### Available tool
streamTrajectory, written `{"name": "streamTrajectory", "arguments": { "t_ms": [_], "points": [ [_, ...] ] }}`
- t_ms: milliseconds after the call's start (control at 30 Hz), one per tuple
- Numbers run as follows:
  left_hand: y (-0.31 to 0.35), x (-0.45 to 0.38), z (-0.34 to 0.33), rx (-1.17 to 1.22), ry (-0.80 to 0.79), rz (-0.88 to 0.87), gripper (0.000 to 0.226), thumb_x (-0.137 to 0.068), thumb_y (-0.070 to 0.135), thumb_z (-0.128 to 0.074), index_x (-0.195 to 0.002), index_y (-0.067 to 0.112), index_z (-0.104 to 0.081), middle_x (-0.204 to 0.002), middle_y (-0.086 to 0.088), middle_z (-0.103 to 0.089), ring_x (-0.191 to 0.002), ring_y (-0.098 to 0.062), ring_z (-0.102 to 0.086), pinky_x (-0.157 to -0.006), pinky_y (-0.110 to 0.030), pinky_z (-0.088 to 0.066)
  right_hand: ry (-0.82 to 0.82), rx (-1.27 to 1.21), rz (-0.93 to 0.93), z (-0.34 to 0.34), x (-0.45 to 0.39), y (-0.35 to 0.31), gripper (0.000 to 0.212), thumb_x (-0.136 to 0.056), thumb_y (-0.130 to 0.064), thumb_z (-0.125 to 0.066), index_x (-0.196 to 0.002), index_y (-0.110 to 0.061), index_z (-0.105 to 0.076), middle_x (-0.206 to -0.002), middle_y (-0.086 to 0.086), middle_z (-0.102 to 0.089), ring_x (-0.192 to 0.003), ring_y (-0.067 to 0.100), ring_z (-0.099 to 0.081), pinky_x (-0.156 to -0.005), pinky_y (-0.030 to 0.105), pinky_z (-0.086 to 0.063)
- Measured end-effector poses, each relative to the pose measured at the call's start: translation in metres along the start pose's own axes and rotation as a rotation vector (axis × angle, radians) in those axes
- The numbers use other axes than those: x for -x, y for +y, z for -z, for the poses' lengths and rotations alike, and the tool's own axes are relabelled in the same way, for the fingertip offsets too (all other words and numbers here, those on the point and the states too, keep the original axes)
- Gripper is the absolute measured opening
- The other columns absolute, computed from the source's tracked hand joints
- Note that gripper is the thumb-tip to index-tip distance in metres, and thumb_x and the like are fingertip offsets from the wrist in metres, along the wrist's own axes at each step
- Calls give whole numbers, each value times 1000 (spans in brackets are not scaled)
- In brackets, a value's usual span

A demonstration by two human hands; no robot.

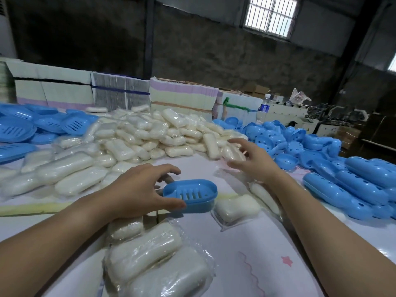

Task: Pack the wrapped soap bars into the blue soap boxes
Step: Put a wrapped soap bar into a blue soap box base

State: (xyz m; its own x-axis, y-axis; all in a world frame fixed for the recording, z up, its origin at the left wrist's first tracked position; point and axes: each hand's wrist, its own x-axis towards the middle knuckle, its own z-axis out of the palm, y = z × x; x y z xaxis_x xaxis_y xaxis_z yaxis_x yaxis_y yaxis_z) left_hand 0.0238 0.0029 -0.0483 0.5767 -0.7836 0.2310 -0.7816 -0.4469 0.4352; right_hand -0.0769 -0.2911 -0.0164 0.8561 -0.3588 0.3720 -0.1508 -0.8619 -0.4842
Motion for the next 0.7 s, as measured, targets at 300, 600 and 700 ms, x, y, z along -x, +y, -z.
{"name": "streamTrajectory", "arguments": {
  "t_ms": [300, 600, 700],
  "points": [
    [4, 1, 0, 21, 7, 39, 74, -64, 72, -74, -130, 53, -45, -109, 32, -61, -111, 3, -49, -94, -26, -42, -87, -642, 184, -10, 27, -67, 55, -77, -25, -81, -121, -48, -57, -99, -1, -61, -78, 4, -62, -76, 14, -51],
    [2, 1, 0, 68, 0, 66, 84, -48, 81, -68, -124, 56, -43, -108, 30, -61, -106, 10, -49, -84, -19, -44, -327, -538, 126, -25, 38, -71, 48, -64, -11, -88, -94, -30, -56, -101, 12, -72, -88, 20, -70, -79, 35, -60],
    [2, 1, 0, 60, 4, 60, 86, -46, 84, -63, -124, 55, -45, -106, 32, -61, -107, 9, -49, -88, -23, -46, -308, -430, 90, -22, 38, -66, 47, -59, -24, -90, -88, -31, -54, -85, 3, -61, -72, 11, -56, -65, 30, -50]
  ]
}}
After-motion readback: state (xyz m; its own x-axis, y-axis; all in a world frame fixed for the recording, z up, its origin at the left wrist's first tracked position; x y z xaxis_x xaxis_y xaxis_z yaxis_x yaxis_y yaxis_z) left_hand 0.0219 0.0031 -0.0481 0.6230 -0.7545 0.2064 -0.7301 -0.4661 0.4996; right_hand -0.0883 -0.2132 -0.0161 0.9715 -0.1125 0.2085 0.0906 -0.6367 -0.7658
